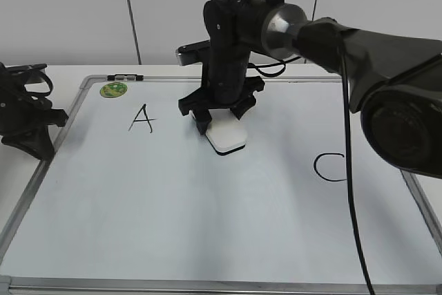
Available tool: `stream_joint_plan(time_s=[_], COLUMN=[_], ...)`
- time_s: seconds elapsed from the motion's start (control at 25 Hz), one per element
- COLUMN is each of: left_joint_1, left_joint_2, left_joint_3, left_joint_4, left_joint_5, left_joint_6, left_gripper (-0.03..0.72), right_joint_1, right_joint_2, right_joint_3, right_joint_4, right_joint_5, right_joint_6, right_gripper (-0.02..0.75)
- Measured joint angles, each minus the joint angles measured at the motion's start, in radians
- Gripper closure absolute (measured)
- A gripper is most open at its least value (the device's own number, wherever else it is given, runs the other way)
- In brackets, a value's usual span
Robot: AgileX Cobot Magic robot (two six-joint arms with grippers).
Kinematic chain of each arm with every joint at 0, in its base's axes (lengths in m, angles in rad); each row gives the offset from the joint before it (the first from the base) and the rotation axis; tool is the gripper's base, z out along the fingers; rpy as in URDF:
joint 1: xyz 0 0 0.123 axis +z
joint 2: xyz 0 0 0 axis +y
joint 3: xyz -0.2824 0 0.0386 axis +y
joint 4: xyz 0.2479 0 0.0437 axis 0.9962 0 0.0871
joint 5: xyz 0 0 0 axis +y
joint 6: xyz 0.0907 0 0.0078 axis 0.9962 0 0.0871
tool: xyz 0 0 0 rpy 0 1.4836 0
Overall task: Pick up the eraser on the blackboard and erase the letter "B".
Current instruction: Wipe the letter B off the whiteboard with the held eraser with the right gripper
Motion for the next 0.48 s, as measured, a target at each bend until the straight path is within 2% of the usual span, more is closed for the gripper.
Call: stream_joint_plan(time_s=[0.24,0.48], left_joint_1=[0.0,0.0], left_joint_2=[0.0,0.0], left_joint_3=[0.0,0.0], left_joint_4=[0.002,0.002], left_joint_5=[0.0,0.0], left_joint_6=[0.0,0.0], left_gripper=[0.678,0.678], right_joint_1=[-0.063,-0.13], right_joint_2=[0.0,0.0], right_joint_3=[-0.004,-0.008], right_joint_4=[0.011,-0.048], right_joint_5=[0.009,0.015], right_joint_6=[0.0,0.033], right_gripper=[0.191,0.192])
